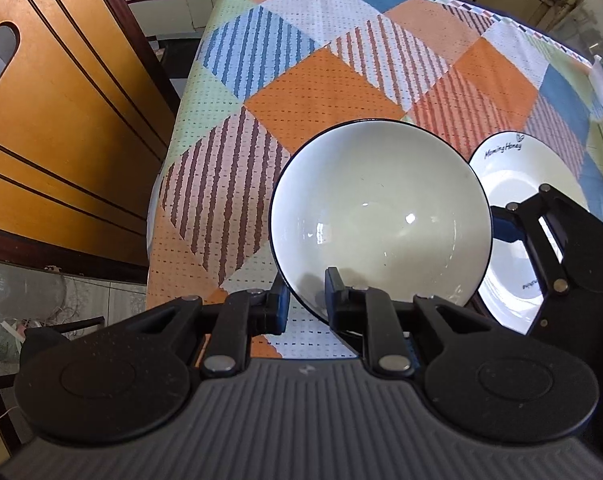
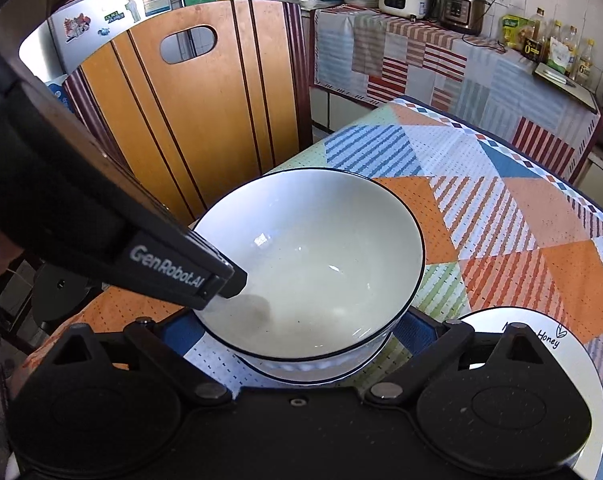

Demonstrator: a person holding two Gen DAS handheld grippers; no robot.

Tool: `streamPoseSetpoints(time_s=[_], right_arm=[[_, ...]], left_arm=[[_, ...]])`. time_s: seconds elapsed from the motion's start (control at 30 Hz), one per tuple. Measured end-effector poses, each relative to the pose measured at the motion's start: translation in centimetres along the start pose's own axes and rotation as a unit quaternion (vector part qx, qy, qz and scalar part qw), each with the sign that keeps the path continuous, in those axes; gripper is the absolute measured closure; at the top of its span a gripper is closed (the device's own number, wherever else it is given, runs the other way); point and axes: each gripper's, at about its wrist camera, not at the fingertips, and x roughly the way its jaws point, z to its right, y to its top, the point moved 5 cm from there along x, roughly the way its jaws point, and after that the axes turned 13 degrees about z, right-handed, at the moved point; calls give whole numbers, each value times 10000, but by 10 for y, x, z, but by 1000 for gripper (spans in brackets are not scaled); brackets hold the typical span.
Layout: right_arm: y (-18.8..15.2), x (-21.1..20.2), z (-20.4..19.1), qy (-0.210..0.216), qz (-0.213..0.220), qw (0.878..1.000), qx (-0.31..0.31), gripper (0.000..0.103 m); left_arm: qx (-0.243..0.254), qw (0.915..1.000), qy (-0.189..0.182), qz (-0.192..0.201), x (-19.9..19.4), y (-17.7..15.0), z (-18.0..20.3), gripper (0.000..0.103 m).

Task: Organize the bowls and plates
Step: 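Open the left tool and withdraw it from the bowl stack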

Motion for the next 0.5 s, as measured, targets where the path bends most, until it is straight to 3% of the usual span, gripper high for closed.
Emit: streamPoseSetpoints(time_s=[0.3, 0.5], right_arm=[[-3, 12, -5, -326, -192, 9990, -230, 3], [-7, 9, -2, -368, -157, 9991, -100, 1]], left_arm=[[238, 9987, 455, 55, 13, -5, 4, 87], [212, 9990, 384, 131, 11, -3, 2, 86]])
